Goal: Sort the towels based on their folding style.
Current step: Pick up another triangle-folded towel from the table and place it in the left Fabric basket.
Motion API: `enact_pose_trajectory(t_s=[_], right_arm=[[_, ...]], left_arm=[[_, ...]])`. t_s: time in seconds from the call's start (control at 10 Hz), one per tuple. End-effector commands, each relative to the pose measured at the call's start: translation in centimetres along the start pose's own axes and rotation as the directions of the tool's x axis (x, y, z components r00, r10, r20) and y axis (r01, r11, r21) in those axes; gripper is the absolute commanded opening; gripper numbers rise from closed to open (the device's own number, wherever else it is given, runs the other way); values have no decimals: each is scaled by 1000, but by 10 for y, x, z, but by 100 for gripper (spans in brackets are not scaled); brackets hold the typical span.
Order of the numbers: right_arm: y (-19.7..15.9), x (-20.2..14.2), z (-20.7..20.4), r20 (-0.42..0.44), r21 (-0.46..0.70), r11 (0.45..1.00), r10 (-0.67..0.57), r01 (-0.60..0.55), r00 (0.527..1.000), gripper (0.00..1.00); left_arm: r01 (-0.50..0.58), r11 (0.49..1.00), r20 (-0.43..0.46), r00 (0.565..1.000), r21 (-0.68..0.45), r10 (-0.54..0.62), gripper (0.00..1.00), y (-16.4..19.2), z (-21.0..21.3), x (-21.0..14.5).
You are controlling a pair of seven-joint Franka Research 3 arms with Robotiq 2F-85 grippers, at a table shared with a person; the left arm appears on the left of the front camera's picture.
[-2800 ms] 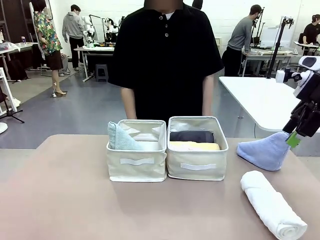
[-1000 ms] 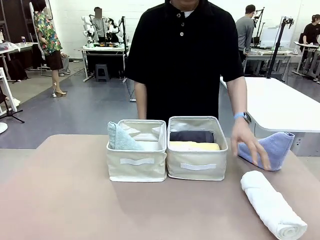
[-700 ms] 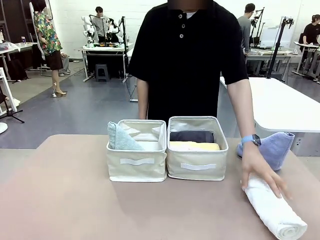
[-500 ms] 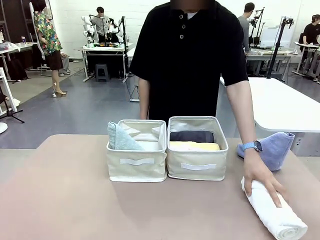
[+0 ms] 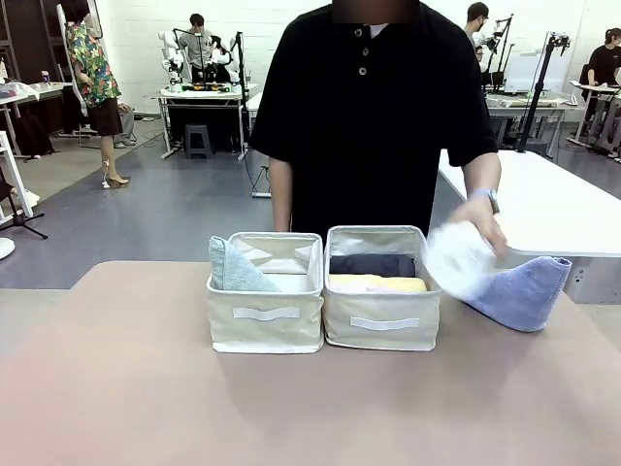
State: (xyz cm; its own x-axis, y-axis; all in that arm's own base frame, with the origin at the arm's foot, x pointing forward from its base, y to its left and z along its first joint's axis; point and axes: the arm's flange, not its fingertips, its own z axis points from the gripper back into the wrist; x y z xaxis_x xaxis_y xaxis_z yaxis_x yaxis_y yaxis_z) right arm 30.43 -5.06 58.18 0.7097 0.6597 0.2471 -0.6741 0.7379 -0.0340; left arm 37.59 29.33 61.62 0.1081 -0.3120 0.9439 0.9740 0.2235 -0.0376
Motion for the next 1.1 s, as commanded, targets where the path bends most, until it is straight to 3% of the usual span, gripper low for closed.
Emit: enact_pose_trajectory(t_s=[0.0,0.2,0.4,0.6,1.0], right_arm=[[-27,60,-23,-19,-20,998,-62,62,998,100],[-72,113,-57,-90,-17,990,-143,142,986,100],[-97,141,-86,-102,62,996,-56,62,993,100],[-125,154,-115,-118,65,994,-84,92,989,100],[-163,147,-158,-191,95,977,-168,189,967,100]], left_arm=[[-15,1000,6,1000,10,15,100,-3,-1,2],[-15,1000,6,1000,10,15,100,-3,-1,2],[-15,1000,6,1000,10,15,100,-3,-1,2],[-15,1000,6,1000,10,15,100,-3,-1,2],[-15,1000,6,1000,10,15,100,-3,-1,2]])
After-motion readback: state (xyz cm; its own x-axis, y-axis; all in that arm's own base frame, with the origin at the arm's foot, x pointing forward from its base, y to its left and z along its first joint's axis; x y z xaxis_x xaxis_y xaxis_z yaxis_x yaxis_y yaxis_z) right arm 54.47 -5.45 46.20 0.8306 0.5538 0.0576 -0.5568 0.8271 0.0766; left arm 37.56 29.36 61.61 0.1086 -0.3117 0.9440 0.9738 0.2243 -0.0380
